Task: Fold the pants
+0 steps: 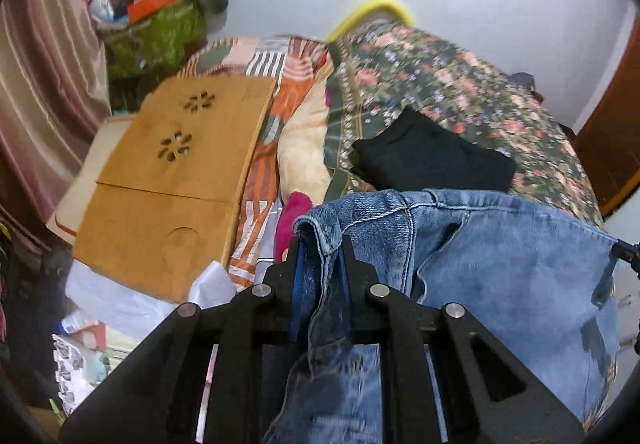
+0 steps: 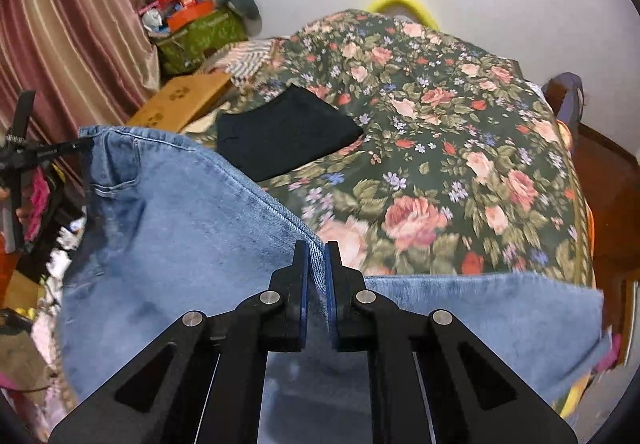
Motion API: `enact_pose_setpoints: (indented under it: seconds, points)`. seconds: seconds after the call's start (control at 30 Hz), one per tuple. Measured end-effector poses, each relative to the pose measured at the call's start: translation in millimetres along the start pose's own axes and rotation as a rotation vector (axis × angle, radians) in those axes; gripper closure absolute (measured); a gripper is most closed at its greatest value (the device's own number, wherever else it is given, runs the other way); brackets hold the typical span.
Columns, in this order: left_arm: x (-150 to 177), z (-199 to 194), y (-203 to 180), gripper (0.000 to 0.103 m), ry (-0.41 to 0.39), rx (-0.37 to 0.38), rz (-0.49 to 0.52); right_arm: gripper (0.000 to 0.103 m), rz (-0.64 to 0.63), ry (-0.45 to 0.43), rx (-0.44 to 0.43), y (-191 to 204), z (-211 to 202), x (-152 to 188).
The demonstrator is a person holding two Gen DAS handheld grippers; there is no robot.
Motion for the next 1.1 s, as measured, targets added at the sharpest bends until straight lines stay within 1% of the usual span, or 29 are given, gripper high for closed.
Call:
enact_pose_setpoints:
  seconds: [0.13, 0.2, 0.3, 0.4, 0.47, 0.63, 0.7, 0.77, 0.83, 0.9, 0.97, 1.1]
  points:
    - [16, -41, -2, 0.088, -0.054, 0.007, 0.028, 0.096, -0.003, -0.031, -0.008, 21, -37, 16]
    - [29, -64, -2, 0.088, -0.080, 0.013, 0.044, 0.096, -0.016, -0.041, -0.009, 36, -57, 30]
    - [48, -89, -1, 0.088, -0.106, 0.012, 0.071, 0.097, -0.027, -0.038, -0.019, 54, -75, 53]
    - [70, -107, 3, 0.088, -0.121, -0.009, 0.097, 0.096, -0.030, -0.024, -0.024, 66, -82, 77]
    - [91, -118, 9, 0.089, -0.123, -0.037, 0.107, 0.096, -0.024, -0.009, -0.030, 74, -84, 98]
    - [139, -123, 27, 0.089, -0.075, -0.029, 0.052, 0.096, 0.027, 0.031, -0.053, 83, -75, 137]
    - [163, -119, 36, 0.089, -0.035, -0.036, 0.032, 0.096, 0.049, 0.038, -0.055, 85, -71, 151]
    - [183, -115, 39, 0.089, 0.003, -0.021, 0.011, 0.096, 0.076, 0.043, -0.062, 88, -69, 161]
    - [197, -111, 41, 0.089, 0.031, -0.025, 0.003, 0.096, 0.090, 0.045, -0.056, 89, -65, 170]
    - [205, -108, 41, 0.089, 0.058, -0.030, 0.004, 0.095, 0.093, 0.046, -0.045, 90, -63, 176]
    - [208, -107, 40, 0.089, 0.073, -0.035, 0.003, 0.092, 0.108, 0.048, -0.051, 90, -65, 178]
    - [191, -111, 28, 0.089, 0.050, -0.045, 0.017, 0.090, 0.136, 0.038, -0.064, 85, -79, 171]
Point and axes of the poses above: each gripper's, at about its wrist camera, not at the fingertips, and z roughly the way its jaws point, y to its left, x to its underside, the point moved 7 cm from there along z, roughly the way its jaws point, and after that the axes turned 4 degrees about -y, right-handed, at the moved point
